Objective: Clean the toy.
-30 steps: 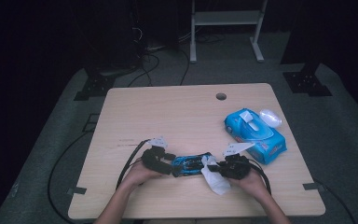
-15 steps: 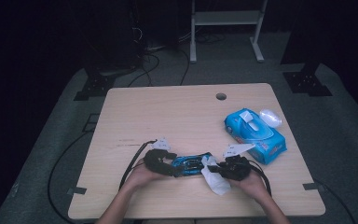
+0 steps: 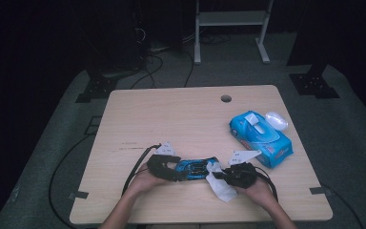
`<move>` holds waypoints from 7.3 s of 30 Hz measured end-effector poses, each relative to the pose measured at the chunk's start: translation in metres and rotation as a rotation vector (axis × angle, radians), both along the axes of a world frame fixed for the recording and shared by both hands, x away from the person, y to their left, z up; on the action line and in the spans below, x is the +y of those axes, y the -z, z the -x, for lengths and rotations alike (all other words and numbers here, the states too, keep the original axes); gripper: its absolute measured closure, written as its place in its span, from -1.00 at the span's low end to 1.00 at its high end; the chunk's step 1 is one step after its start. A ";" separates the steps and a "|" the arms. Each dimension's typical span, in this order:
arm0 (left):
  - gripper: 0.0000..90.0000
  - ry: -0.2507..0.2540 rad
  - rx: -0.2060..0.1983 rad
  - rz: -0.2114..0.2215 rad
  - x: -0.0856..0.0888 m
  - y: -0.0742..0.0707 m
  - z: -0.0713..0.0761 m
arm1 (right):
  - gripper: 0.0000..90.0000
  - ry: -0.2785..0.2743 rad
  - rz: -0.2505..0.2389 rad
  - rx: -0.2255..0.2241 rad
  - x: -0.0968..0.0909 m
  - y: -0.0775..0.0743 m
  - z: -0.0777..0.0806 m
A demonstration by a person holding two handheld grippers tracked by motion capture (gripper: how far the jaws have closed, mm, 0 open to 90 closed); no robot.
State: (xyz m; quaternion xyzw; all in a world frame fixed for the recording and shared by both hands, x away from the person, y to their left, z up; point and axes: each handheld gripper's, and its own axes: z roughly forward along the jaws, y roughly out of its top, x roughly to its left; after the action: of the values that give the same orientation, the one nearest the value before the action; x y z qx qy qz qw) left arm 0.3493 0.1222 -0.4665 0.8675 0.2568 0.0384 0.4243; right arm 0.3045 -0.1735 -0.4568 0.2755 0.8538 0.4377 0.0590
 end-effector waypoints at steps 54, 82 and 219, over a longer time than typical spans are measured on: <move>0.53 0.275 -0.229 -0.030 -0.003 -0.008 0.024 | 0.91 0.074 0.016 -0.071 0.046 -0.034 -0.004; 0.56 0.299 -0.235 -0.024 -0.016 -0.005 0.028 | 0.91 0.120 0.009 -0.146 0.060 -0.032 0.002; 0.56 0.249 -0.219 -0.020 -0.001 -0.007 0.020 | 0.90 0.176 0.071 -0.158 0.018 -0.035 -0.013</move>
State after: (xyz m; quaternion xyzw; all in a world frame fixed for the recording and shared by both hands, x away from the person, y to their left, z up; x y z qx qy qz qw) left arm 0.3288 0.1214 -0.4593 0.8873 0.0992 0.0823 0.4428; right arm 0.3171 -0.1552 -0.4221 0.3121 0.8340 0.4205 0.1740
